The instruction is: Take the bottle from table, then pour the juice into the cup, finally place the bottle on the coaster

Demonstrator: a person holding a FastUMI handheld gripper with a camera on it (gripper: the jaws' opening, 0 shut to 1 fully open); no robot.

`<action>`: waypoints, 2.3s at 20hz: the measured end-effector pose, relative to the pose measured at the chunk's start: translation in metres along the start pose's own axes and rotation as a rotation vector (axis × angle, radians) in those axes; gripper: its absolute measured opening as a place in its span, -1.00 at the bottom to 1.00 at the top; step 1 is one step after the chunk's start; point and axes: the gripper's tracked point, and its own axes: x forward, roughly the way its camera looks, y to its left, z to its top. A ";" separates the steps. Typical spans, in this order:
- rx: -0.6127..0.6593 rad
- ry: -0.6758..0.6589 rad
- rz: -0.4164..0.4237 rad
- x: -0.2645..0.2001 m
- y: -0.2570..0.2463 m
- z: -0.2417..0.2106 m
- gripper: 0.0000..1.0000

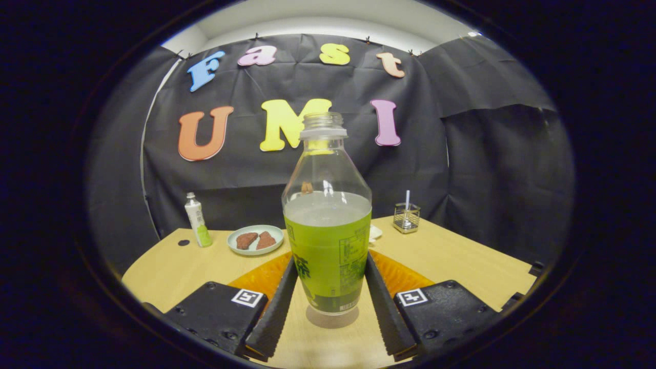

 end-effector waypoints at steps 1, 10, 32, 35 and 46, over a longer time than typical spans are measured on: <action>0.009 0.013 0.003 0.009 0.000 -0.008 0.61; 0.001 0.126 0.021 0.062 0.007 -0.061 0.63; -0.055 0.145 0.029 0.044 0.007 -0.057 0.97; -0.052 0.112 0.037 0.024 0.004 -0.045 0.97; -0.134 -0.073 0.035 -0.119 -0.010 0.011 0.98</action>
